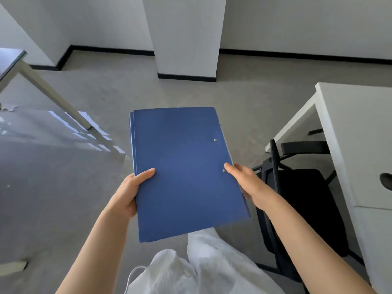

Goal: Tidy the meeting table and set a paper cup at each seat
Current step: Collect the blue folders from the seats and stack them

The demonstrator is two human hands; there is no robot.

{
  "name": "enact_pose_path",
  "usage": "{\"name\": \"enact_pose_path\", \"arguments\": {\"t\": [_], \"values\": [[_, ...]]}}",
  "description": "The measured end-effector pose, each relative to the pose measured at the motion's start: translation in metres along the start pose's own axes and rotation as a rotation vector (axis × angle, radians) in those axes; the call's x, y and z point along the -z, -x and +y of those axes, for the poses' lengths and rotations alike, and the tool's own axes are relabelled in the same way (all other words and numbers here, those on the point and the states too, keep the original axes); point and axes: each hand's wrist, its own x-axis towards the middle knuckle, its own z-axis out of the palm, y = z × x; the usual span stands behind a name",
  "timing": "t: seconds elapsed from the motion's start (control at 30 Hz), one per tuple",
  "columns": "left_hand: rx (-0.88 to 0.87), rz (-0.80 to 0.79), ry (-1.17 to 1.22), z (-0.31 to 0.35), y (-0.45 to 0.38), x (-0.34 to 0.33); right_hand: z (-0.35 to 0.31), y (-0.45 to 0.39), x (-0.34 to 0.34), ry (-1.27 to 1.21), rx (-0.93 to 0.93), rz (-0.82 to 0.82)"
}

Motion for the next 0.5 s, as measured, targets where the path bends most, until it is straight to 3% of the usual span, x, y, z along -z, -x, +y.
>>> {"name": "enact_pose_path", "arguments": {"t": [0.17, 0.5], "values": [[0.005, -0.042, -0.047, 0.073, -0.063, -0.030, -0.067, -0.060, 0.028, -0.177, 0.007, -0.074], [0.051, -0.082, -0.157, 0.186, -0.189, -0.079, -0.156, -0.173, 0.056, -0.161, 0.064, 0.222]]}}
